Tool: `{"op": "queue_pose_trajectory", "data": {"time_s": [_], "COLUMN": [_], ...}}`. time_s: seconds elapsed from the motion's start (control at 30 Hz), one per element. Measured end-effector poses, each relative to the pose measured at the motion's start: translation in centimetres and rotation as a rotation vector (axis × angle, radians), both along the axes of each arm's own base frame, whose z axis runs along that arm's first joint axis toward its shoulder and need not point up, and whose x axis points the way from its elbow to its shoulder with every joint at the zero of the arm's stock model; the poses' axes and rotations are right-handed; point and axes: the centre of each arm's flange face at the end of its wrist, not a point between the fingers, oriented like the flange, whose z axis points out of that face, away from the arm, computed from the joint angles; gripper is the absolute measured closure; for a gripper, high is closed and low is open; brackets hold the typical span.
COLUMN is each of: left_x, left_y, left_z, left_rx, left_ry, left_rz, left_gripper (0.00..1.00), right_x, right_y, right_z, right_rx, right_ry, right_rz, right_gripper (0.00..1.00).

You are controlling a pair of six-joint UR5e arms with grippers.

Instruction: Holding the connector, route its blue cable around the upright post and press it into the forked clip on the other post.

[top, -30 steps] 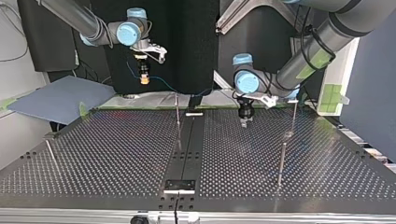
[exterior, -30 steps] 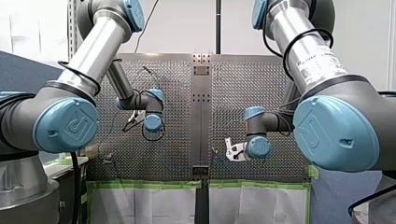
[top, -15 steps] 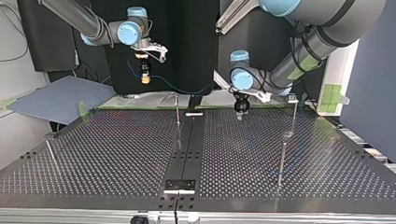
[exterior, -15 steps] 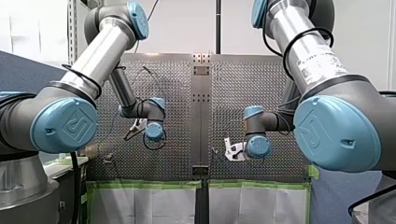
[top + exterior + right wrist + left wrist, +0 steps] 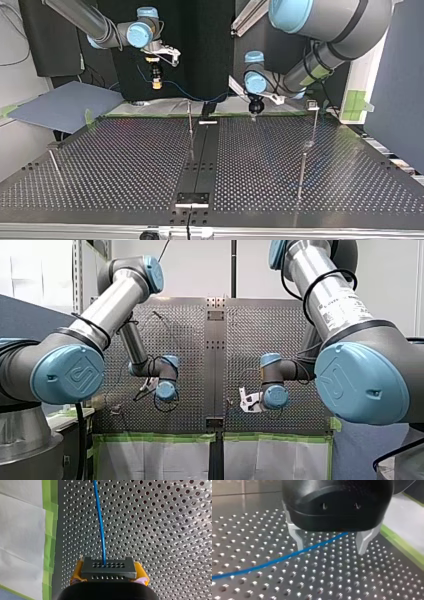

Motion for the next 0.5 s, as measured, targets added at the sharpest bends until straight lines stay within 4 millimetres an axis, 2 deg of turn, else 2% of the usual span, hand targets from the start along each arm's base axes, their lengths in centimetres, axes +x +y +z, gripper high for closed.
{"op": "queue_pose_trajectory", "data": {"time_s": [0.33,0.5], "left_x": [-0.5,-0.8], "left_y": [-0.6,-0.9], "left_z": [-0.5,-1.6], "left_rx": [-0.015,-0.016], "left_ry": [0.019,0.045], "left_rz": [-0.014,-0.017], "left_gripper": [0.01,0.01], "right_x": [0.1,0.1], "right_y": [-0.1,-0.1], "right_z": [0.1,0.2], "right_rx": [-0.005,-0.007], "right_ry": [-0.003,-0.005], "right_rz": [0.001,0.003], "right_gripper": [1.0,1.0]}}
